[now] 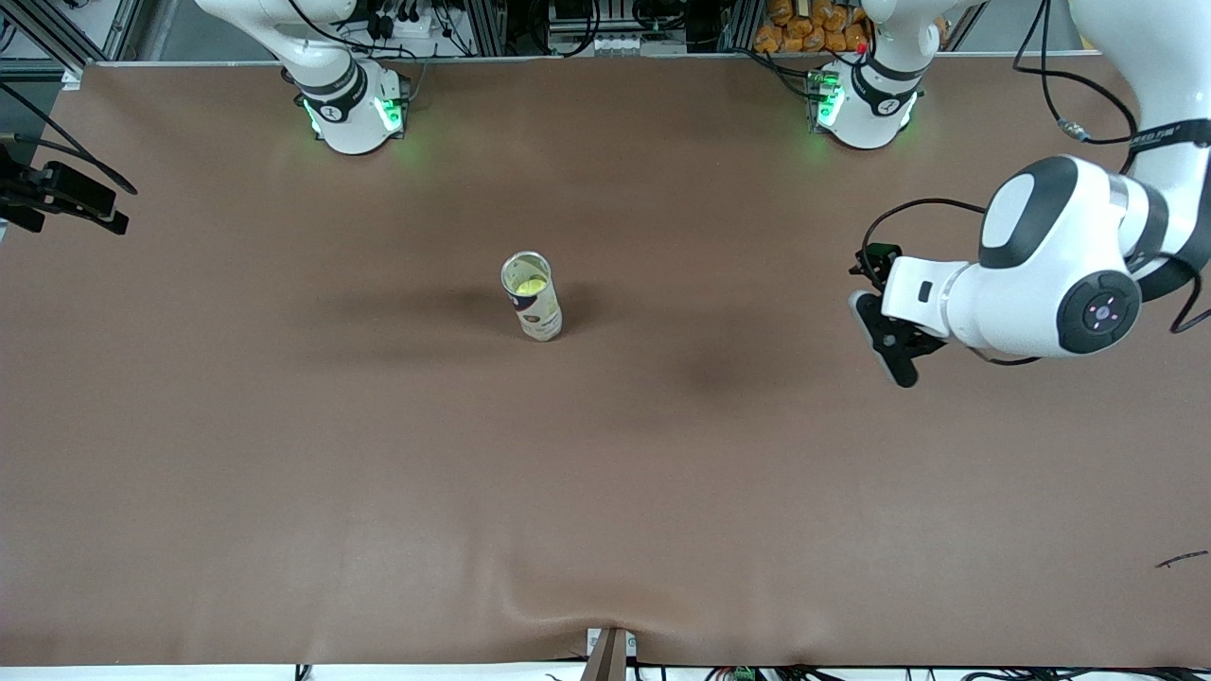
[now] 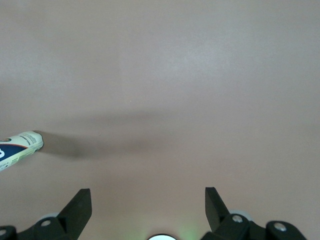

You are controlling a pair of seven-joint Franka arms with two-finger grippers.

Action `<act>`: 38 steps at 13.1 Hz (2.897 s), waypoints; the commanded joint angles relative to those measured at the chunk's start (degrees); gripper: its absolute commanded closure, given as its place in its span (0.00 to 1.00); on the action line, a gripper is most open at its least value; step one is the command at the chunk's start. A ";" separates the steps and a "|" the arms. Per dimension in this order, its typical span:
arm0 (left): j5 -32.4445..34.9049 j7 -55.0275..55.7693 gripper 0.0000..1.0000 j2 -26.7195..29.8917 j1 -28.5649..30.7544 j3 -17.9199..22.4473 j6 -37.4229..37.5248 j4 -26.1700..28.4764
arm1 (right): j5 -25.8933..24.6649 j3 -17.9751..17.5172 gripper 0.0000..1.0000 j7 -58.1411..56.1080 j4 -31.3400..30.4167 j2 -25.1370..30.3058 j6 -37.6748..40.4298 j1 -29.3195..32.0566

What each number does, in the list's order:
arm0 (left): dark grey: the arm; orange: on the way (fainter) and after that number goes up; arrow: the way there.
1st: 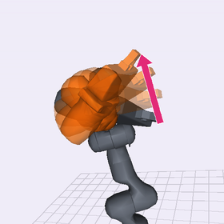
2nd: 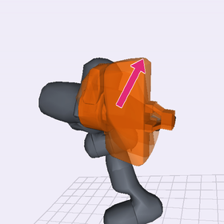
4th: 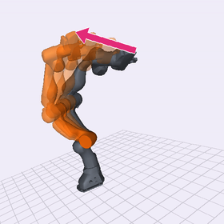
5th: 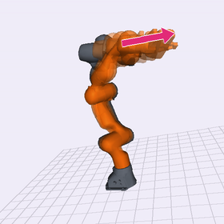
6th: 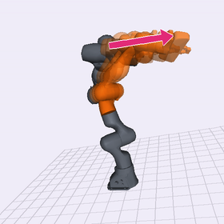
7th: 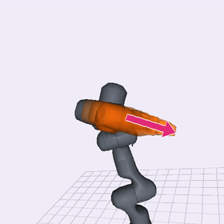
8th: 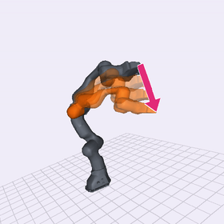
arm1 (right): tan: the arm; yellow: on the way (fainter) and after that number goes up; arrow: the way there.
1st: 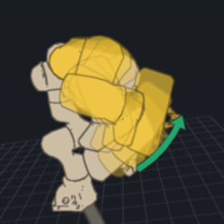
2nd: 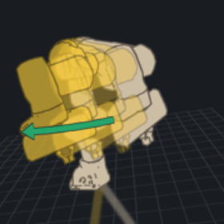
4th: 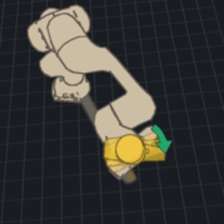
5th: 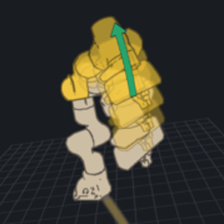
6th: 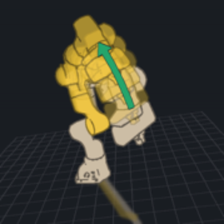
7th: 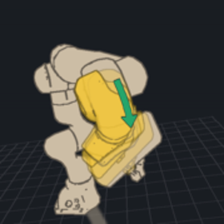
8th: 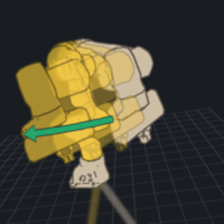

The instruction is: Insert tennis ball vertically with right arm

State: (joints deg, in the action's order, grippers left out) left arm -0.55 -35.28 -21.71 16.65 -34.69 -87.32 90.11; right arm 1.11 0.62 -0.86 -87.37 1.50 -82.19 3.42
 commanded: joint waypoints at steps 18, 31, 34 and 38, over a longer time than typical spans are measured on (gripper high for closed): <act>1.08 36.60 0.00 12.66 -16.39 22.91 4.61 -2.21 | 0.29 -0.54 0.00 0.42 0.01 0.52 0.45 1.77; 1.78 43.19 0.00 27.60 -18.14 28.27 -1.80 6.84 | 0.56 -0.54 0.00 0.51 -0.17 0.61 0.98 2.03; 1.52 43.55 0.00 27.69 -19.28 31.08 -1.71 6.84 | 0.73 -0.62 0.00 0.51 -0.17 0.61 1.15 2.03; -0.42 42.85 0.00 28.57 -19.29 35.30 -1.71 5.61 | 0.73 -0.54 0.00 0.51 -0.17 0.61 1.42 2.03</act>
State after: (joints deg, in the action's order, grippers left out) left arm -0.27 7.93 5.66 -1.88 -1.06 -88.79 96.31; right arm 1.12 0.42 -0.76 -87.39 1.45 -81.35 4.81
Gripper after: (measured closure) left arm 0.000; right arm 0.000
